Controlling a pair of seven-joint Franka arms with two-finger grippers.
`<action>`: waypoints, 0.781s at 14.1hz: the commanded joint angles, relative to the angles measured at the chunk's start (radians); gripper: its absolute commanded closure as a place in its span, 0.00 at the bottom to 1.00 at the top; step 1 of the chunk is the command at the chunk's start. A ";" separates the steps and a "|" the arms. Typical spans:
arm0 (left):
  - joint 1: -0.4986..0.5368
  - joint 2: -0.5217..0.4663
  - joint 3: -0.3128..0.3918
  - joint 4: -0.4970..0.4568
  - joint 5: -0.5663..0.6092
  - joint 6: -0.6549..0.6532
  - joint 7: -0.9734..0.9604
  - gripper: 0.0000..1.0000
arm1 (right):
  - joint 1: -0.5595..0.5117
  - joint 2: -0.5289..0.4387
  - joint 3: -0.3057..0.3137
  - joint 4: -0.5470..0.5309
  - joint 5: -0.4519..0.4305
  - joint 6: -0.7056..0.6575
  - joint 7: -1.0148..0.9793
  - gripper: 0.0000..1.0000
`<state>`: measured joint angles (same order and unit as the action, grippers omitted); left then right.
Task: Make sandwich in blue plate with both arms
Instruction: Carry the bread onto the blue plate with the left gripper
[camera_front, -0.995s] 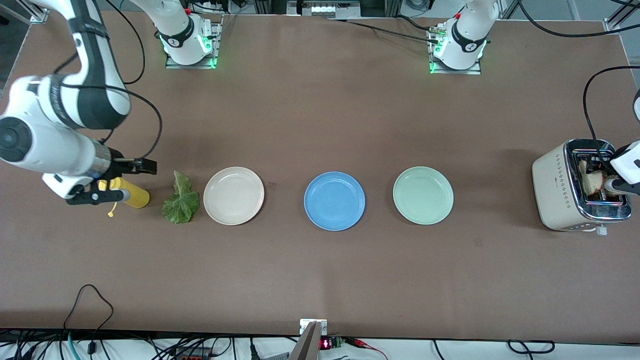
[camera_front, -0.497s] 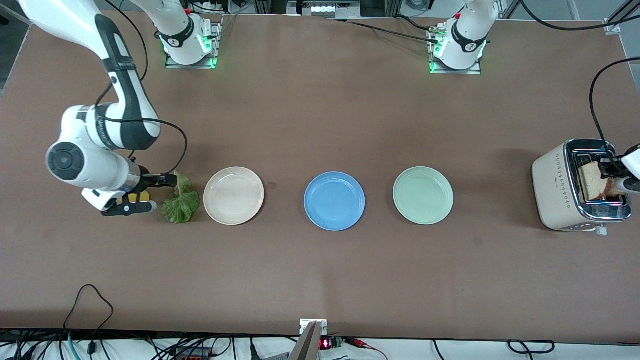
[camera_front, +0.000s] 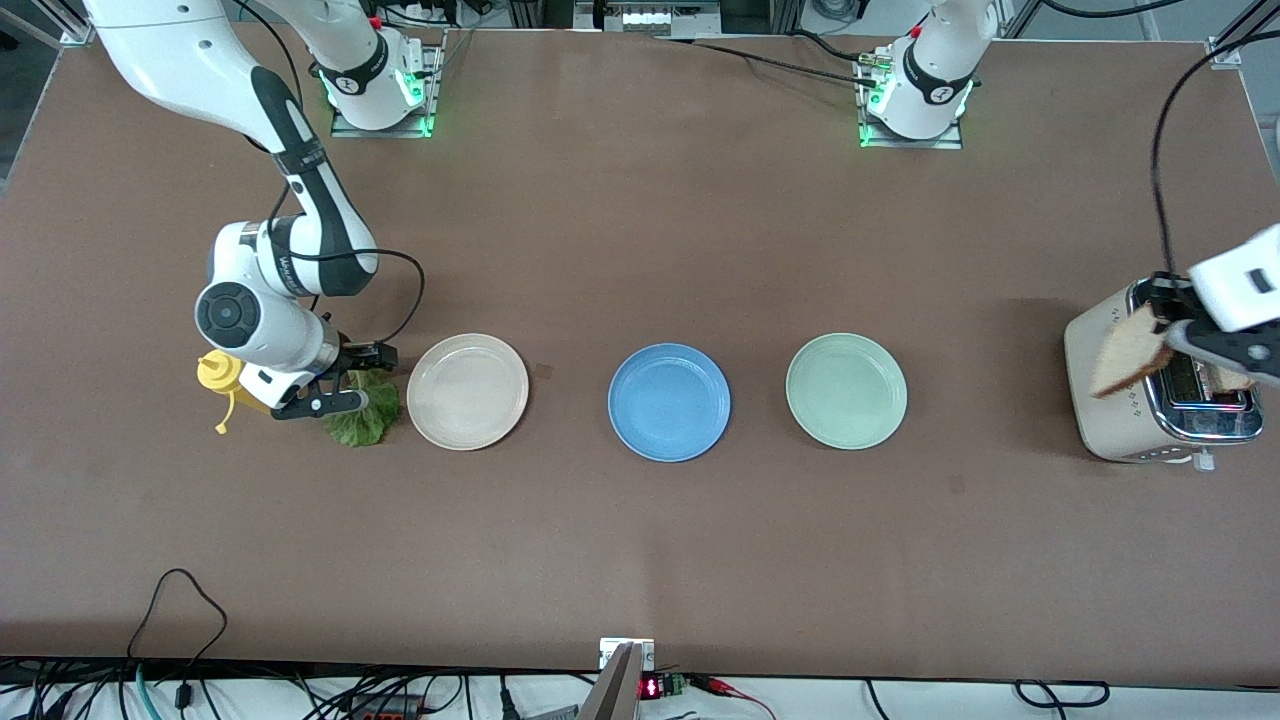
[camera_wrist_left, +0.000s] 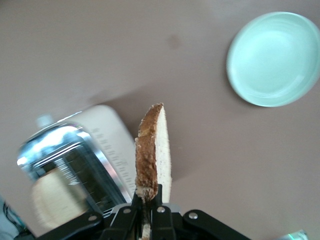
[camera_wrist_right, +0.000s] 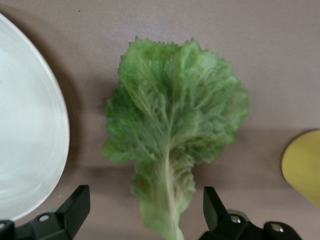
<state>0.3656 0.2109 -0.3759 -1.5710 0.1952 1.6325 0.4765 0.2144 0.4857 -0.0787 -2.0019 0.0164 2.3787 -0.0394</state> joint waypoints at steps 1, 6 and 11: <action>0.010 0.067 -0.096 0.022 -0.090 -0.059 -0.004 0.99 | -0.001 0.039 -0.006 0.005 0.007 0.065 -0.017 0.00; -0.076 0.241 -0.135 0.014 -0.455 0.051 -0.095 0.99 | -0.013 0.060 -0.007 0.044 0.005 0.086 -0.025 0.00; -0.123 0.380 -0.136 -0.012 -0.817 0.226 -0.091 1.00 | -0.020 0.080 -0.007 0.060 -0.003 0.088 -0.052 0.14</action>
<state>0.2592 0.5605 -0.5046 -1.5822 -0.5160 1.8167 0.3906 0.2054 0.5488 -0.0906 -1.9615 0.0157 2.4642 -0.0583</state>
